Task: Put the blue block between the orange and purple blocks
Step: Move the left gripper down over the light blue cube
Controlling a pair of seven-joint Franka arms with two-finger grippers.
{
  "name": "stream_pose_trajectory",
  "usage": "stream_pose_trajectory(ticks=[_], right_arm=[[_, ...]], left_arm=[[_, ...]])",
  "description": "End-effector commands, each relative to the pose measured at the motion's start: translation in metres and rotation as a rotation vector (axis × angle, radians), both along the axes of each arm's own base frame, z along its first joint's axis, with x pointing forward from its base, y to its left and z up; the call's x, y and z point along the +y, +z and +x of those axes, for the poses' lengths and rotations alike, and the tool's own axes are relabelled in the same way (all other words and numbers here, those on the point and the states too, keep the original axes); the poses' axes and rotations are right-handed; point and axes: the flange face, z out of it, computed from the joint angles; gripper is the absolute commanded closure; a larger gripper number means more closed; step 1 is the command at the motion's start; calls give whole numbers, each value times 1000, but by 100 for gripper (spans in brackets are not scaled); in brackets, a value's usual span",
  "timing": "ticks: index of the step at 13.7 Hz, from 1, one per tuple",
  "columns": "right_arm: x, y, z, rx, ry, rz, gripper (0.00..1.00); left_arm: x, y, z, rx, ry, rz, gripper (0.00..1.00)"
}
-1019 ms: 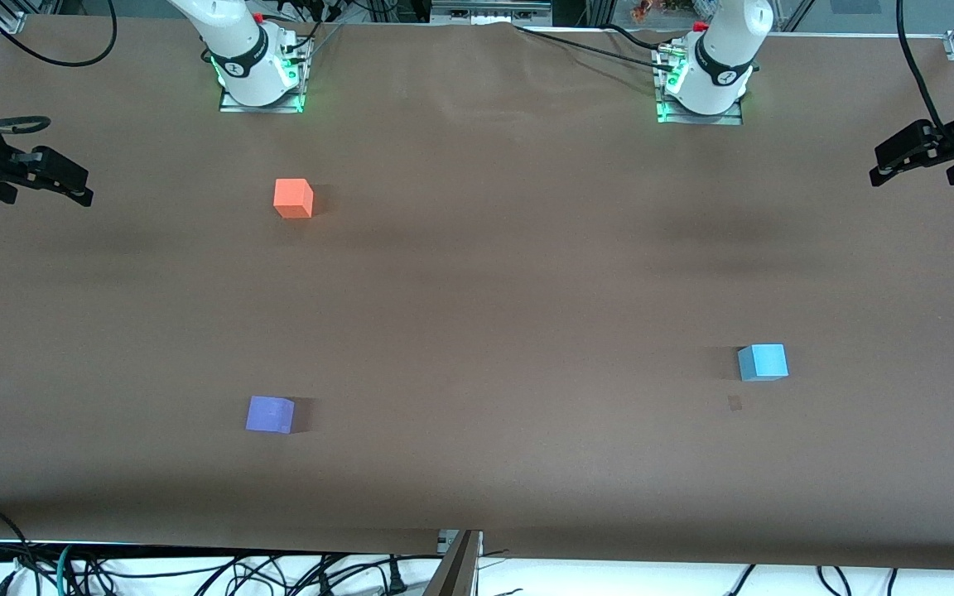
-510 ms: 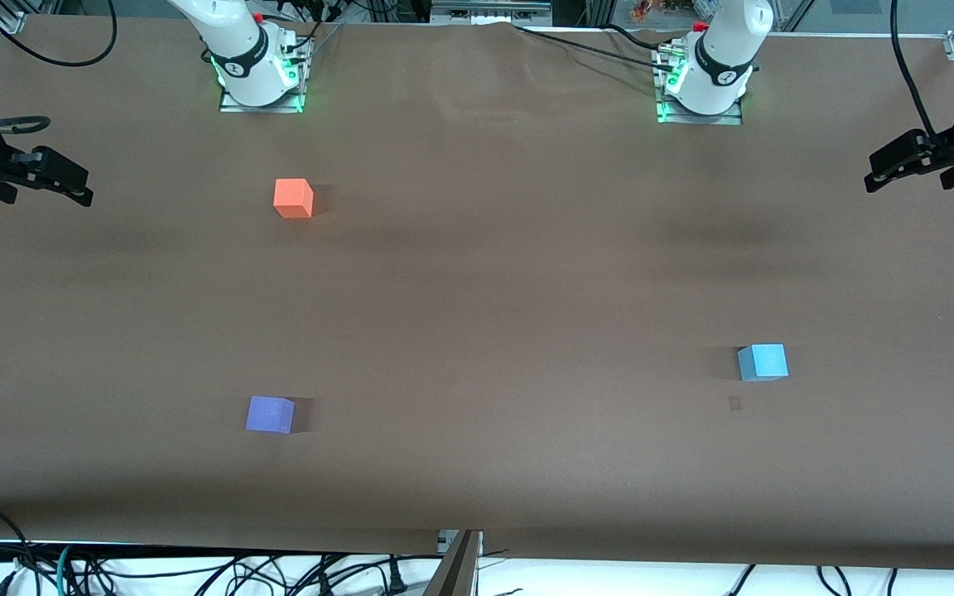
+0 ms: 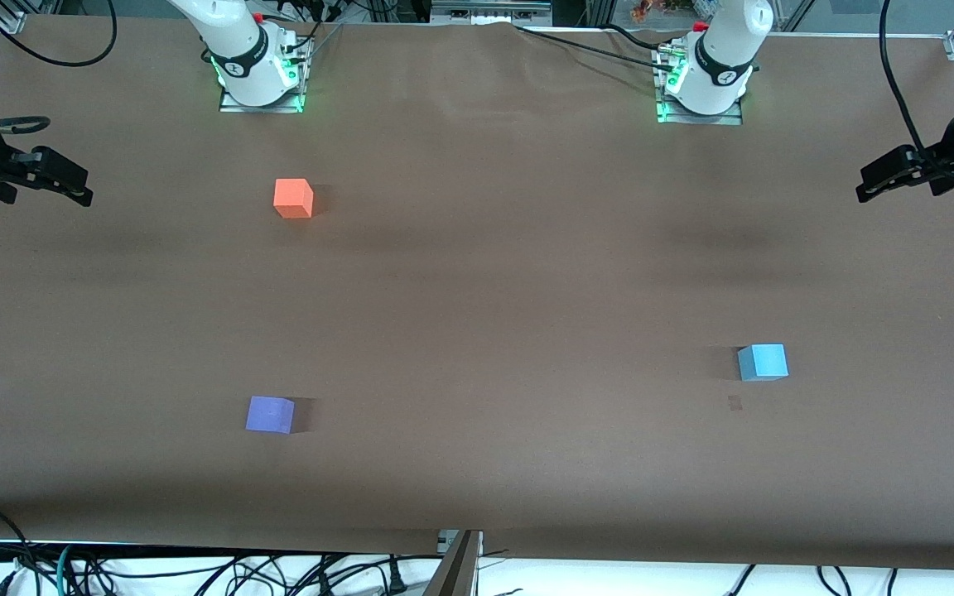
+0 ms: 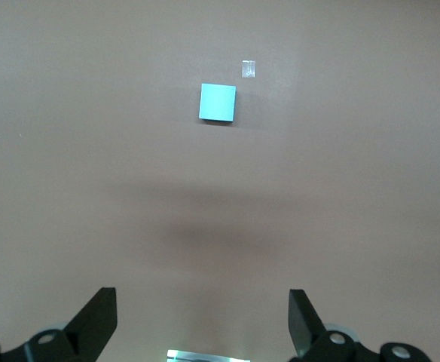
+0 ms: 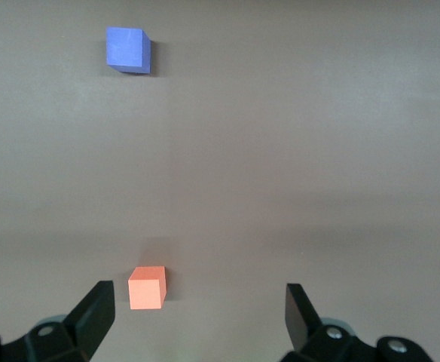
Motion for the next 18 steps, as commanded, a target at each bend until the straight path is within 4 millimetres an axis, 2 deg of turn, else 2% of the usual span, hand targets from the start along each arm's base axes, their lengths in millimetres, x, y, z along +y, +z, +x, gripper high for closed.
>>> stream_pose_trajectory(ticks=[1, 5, 8, 13, 16, 18], right_arm=[[-3, 6, 2, -6, 7, 17, 0], [-3, 6, 2, -6, 7, 17, 0], [-3, 5, 2, -5, 7, 16, 0], [-3, 5, 2, -5, 7, 16, 0], [-3, 5, 2, -5, 7, 17, 0], [-3, 5, 2, -5, 7, 17, 0]], left_arm=[[3, -3, 8, 1, 8, -10, 0], [0, -9, 10, 13, 2, -10, 0], [-2, -49, 35, 47, 3, -23, 0], [0, -179, 97, 44, 7, -31, 0], [3, -257, 116, 10, 11, -30, 0], [15, -299, 124, 9, 8, -35, 0]])
